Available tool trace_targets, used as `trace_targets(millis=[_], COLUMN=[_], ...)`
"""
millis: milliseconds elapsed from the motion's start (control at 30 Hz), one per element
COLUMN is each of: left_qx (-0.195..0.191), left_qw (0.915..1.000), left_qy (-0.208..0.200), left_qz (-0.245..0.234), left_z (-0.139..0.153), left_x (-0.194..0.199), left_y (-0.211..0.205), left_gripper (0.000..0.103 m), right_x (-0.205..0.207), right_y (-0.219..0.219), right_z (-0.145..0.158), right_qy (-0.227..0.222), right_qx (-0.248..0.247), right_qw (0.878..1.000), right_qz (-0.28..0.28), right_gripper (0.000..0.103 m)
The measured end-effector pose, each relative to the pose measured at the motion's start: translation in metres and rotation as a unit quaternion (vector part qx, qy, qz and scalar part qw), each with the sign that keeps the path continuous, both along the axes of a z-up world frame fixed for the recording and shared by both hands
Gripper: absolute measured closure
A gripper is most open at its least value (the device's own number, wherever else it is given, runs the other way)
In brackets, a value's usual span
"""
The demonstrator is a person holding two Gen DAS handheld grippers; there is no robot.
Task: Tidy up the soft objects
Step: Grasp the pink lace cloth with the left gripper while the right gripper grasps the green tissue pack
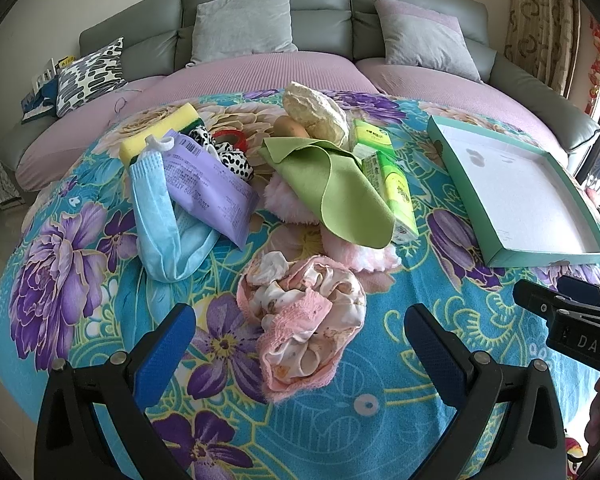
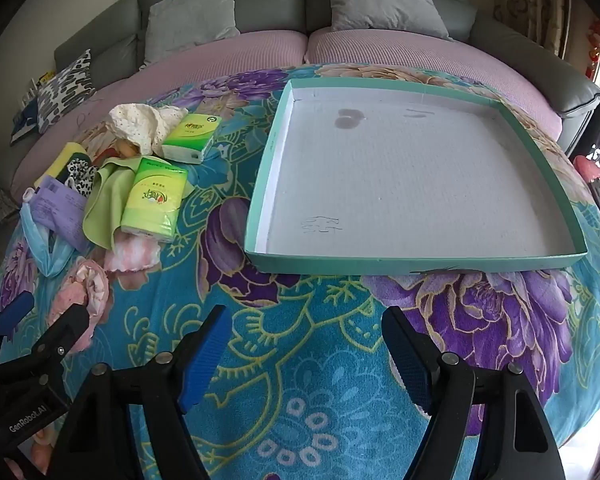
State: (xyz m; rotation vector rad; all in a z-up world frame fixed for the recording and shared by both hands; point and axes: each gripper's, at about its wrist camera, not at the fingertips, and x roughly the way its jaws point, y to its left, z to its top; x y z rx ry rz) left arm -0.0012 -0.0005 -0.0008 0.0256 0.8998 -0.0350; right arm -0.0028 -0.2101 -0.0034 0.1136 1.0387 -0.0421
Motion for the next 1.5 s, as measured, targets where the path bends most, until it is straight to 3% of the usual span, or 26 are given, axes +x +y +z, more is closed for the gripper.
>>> trace_targets(millis=[300, 500, 700, 900, 1167, 1267, 1367, 1500], left_qx=[-0.004, -0.011, -0.007, -0.015, -0.032, -0.043, -0.052, -0.061], left_qw=[1.0, 0.9998, 0.9993, 0.9981, 0.997, 0.9967, 0.9963, 0.996], left_qy=[0.006, 0.012, 0.035, 0.058, 0.069, 0.067, 0.066, 0.063], left_qz=[0.001, 0.007, 0.015, 0.008, -0.009, -0.013, -0.016, -0.019], left_z=[-0.001, 0.003, -0.007, -0.022, -0.036, -0.035, -0.033, -0.03], left_x=[0.001, 0.007, 0.015, 0.019, 0.027, 0.029, 0.029, 0.03], left_y=[0.004, 0.012, 0.021, 0.024, 0.025, 0.026, 0.029, 0.034], left_gripper=[0.0, 0.0, 0.001, 0.015, 0.02, 0.03, 0.033, 0.047], right_x=[-0.001, 0.005, 0.021, 0.043, 0.073, 0.083, 0.091, 0.1], right_y=[0.0, -0.002, 0.027, 0.061, 0.073, 0.076, 0.079, 0.082], right_z=[0.003, 0.028, 0.05, 0.05, 0.033, 0.027, 0.021, 0.013], right_qy=[-0.003, -0.031, -0.058, -0.061, -0.041, -0.034, -0.027, -0.021], right_qx=[-0.004, 0.013, 0.021, 0.021, 0.041, 0.05, 0.062, 0.081], right_qw=[1.0, 0.999, 0.997, 0.993, 0.992, 0.992, 0.991, 0.989], right_qz=[0.001, 0.01, 0.055, 0.101, 0.113, 0.115, 0.119, 0.123], right_gripper=[0.022, 0.022, 0.022, 0.022, 0.023, 0.024, 0.03, 0.036])
